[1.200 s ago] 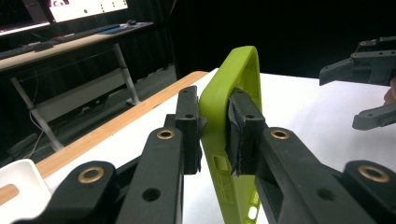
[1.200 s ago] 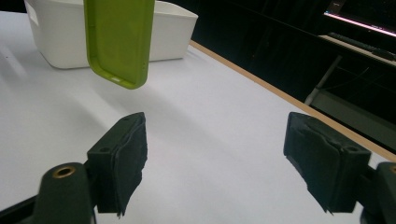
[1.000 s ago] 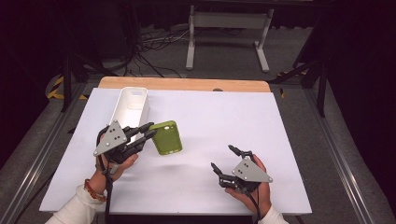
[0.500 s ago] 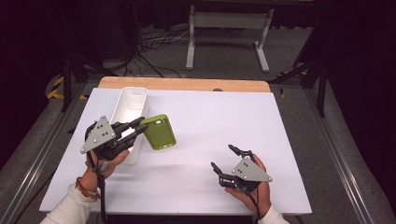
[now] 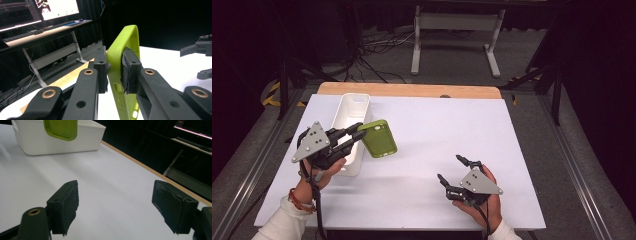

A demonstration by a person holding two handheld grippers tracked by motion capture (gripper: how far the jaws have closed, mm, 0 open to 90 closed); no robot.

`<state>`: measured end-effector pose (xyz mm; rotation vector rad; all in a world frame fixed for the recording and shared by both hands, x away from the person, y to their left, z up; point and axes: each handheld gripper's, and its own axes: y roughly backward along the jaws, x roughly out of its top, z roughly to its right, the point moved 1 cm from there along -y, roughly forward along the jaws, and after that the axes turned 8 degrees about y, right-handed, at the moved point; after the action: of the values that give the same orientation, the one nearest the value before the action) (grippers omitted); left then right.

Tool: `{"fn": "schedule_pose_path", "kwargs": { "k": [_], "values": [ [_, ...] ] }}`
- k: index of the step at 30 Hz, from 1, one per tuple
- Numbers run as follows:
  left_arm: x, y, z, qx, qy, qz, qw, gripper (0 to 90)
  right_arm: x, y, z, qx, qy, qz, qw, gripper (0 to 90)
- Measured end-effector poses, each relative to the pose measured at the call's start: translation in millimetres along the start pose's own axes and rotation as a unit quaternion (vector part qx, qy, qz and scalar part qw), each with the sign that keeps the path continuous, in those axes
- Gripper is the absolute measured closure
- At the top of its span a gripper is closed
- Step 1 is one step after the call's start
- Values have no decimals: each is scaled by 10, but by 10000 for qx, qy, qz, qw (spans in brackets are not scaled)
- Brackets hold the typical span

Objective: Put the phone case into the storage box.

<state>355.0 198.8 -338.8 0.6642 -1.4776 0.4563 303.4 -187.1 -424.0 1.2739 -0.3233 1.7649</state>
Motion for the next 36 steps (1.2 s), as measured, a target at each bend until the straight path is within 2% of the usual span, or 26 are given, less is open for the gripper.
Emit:
{"fn": "schedule_pose_path", "kwargs": {
  "k": [7,11,15,18,23,29,30,36],
  "values": [
    [24,9,-41,30,-14,2,10000,772,-1,-4,0,1,9,-17,10000,227],
    [59,16,-76,50,-59,24,10000,772,-1,-6,9,46,-85,3,10000,227],
    [124,38,-139,53,-3,112,9999,772,-4,-14,10,88,-128,-7,9999,227],
    [164,40,-178,102,-66,83,9999,772,-4,-14,12,74,-125,-7,9999,227],
    [221,59,-279,173,-8,88,9998,772,-7,-17,15,66,-121,-23,9999,227],
    [296,75,-351,244,-79,75,9996,772,-10,-26,23,72,-150,-24,9999,228],
    [308,79,-370,269,-126,47,9995,772,-9,-26,24,63,-132,-27,9999,227],
    [332,74,-434,357,-118,40,9993,772,4,0,73,-59,-104,4,9999,227]
  ]
}}
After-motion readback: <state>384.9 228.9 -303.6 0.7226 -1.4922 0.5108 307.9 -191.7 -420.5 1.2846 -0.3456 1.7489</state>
